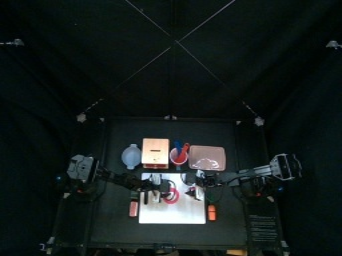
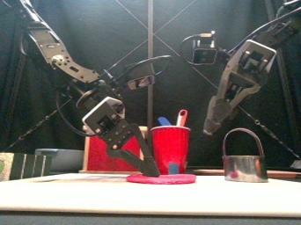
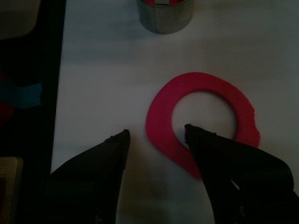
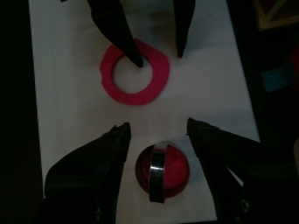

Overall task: Get the cutter from the drawer then cut the dough then place the extra dough in the bowl
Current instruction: Place the extra dough in the bowl

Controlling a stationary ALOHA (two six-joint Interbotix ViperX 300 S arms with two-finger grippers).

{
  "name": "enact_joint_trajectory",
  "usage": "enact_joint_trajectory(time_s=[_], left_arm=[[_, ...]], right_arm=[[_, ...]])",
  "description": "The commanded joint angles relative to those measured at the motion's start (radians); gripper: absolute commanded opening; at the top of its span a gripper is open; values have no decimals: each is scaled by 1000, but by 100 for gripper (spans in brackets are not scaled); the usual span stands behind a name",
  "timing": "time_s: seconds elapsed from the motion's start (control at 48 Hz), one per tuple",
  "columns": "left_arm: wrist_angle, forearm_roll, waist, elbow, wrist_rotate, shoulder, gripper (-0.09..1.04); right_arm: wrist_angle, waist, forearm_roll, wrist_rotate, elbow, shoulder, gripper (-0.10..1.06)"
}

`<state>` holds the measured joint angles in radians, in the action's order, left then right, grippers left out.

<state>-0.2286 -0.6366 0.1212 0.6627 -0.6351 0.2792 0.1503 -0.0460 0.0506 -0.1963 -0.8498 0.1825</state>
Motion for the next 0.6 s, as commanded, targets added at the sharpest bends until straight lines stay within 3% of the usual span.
enact_joint_trajectory(time_s=[0.021,0.604], left_arm=[[6,0,2,-18,-2,0,85],[34,3,5,-12,-2,6,59]], right_arm=[[-8,6,-2,-2,20,8,88],[-8,20,-2,-5,26,3,88]])
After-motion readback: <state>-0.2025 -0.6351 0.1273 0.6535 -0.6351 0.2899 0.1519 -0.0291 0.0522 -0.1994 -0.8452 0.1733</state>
